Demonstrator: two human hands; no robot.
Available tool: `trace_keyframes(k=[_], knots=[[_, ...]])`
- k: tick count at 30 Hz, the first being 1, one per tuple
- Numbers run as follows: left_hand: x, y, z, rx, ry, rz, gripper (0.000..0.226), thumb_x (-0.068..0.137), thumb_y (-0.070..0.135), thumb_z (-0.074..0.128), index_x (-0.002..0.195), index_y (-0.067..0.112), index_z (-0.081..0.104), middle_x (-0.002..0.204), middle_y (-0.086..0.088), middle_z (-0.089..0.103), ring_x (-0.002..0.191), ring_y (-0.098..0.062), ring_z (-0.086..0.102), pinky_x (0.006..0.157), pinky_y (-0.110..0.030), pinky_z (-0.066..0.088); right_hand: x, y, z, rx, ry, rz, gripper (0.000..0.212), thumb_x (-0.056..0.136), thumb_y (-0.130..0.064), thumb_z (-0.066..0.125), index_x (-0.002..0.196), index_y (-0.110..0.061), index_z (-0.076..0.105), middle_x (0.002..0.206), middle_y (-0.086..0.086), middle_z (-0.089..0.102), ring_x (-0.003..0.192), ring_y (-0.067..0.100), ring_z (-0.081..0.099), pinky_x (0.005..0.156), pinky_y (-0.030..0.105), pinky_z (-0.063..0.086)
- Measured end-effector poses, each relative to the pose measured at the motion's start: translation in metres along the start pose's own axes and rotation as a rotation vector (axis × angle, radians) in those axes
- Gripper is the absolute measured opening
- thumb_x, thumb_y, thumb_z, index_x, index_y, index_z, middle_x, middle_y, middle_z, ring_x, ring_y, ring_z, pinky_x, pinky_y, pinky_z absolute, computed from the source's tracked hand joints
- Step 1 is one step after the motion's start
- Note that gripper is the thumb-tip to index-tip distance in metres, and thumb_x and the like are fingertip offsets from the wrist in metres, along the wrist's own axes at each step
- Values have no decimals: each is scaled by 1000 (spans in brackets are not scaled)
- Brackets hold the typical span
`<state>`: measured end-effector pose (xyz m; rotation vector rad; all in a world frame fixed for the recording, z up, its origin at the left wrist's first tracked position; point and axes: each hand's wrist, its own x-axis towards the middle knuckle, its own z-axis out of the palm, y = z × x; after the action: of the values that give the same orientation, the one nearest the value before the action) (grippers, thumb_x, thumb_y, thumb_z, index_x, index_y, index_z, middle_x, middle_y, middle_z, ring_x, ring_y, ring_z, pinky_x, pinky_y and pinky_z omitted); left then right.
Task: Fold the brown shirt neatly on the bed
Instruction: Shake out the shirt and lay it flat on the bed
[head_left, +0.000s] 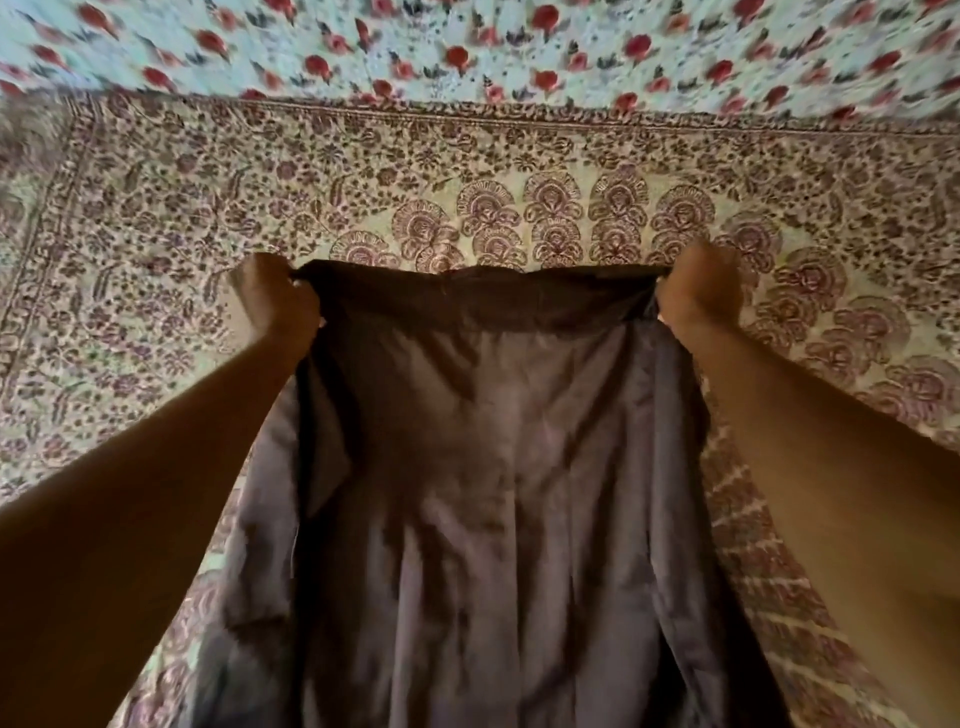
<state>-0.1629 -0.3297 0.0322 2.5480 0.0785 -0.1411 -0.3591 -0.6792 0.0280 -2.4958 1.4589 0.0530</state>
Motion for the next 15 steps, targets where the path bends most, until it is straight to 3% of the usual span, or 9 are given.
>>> trace_keyframes(k=[4, 7, 9, 11, 13, 15], knots=[[10, -9, 29, 7, 11, -34, 21, 87, -3, 53, 105, -6, 65, 116, -16, 62, 97, -24, 48, 81, -34, 42, 7, -6, 31, 51, -11, 0, 33, 98, -8, 63, 129, 3, 56, 138, 28, 50, 120, 49, 56, 96, 49, 49], [-13, -25, 50, -52, -7, 58, 34, 91, -2, 53, 125, -1, 52, 140, -22, 43, 120, -25, 44, 94, -22, 35, -19, 1, 64, 107, 42, -86, 49, 99, -13, 59, 144, -2, 46, 155, 27, 35, 135, 47, 48, 105, 48, 46], [-58, -34, 61, -12, -19, 227, 37, 90, 7, 55, 126, 2, 48, 140, -22, 39, 122, -32, 46, 98, -32, 43, -60, 7, 90, 103, 145, -265, 54, 99, -18, 58, 148, 0, 44, 159, 27, 34, 146, 45, 37, 116, 52, 40], [-115, -55, 75, 104, -144, 416, 34, 92, 22, 58, 123, 9, 53, 134, -19, 45, 118, -40, 50, 95, -49, 48, -122, 10, 118, 162, 171, -455, 54, 101, -24, 57, 147, 2, 47, 161, 25, 35, 149, 44, 34, 120, 52, 34], [-166, -84, 86, 285, -307, 558, 47, 95, 43, 57, 135, 17, 55, 145, -11, 47, 128, -36, 50, 101, -51, 46, -188, 16, 143, 119, -8, -657, 63, 104, -39, 52, 156, -5, 39, 169, 18, 24, 156, 38, 24, 120, 51, 31], [-191, -119, 96, 434, -415, 623, 68, 98, 62, 47, 156, 30, 35, 168, 0, 25, 154, -27, 28, 119, -50, 32, -226, 38, 162, -57, -154, -783, 72, 104, -60, 42, 163, -22, 27, 174, 6, 10, 160, 28, 15, 121, 55, 28]])
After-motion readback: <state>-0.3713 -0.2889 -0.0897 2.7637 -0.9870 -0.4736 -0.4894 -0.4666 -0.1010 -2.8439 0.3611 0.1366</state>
